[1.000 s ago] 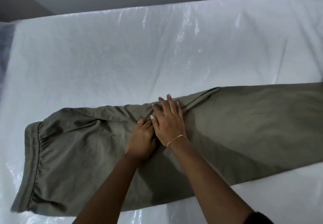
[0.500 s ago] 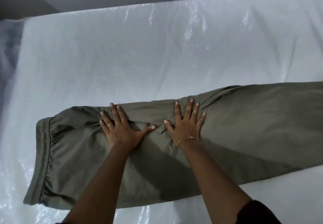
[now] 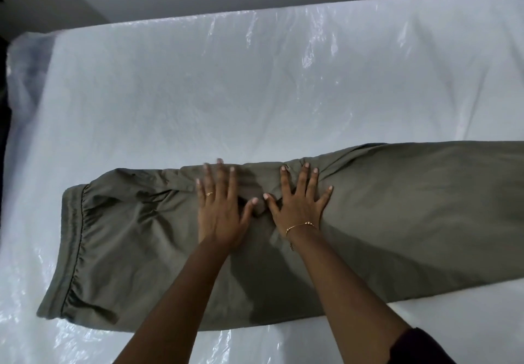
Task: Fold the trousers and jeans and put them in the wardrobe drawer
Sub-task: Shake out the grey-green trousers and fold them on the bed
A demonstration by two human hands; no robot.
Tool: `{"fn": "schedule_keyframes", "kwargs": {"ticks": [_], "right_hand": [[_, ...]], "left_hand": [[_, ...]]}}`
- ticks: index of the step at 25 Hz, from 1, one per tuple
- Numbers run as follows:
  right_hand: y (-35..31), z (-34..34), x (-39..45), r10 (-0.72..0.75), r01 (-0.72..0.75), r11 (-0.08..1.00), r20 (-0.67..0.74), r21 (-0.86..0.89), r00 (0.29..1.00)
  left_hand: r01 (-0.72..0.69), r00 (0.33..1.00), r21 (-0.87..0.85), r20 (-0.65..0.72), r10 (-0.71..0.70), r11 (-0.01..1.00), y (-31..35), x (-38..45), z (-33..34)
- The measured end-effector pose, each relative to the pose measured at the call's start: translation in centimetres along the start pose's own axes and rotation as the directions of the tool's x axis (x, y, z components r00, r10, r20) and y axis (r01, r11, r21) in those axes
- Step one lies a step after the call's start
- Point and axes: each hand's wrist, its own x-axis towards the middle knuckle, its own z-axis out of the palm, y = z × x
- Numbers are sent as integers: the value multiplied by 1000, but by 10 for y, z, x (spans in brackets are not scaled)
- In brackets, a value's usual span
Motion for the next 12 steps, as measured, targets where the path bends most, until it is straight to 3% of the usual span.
{"fn": "schedule_keyframes", "kwargs": {"ticks": [3,6,9,12], "right_hand": [[24,-14,3,58,-43,994,-143,102,988],[72,-31,15,55,-37,995,-189,97,980],[146,-42,21,74,-56,993,-187,103,980],[232,-54,21,191,-175,979,-166,103,968]], "left_hand": [[-190,977,-59,89,195,980,45,3,3],[-244,951,-132,161,264,961,89,24,3],[-250,940,-99,216,266,963,146,50,11],[-161,946,-122,262,189,979,209,71,29]]}}
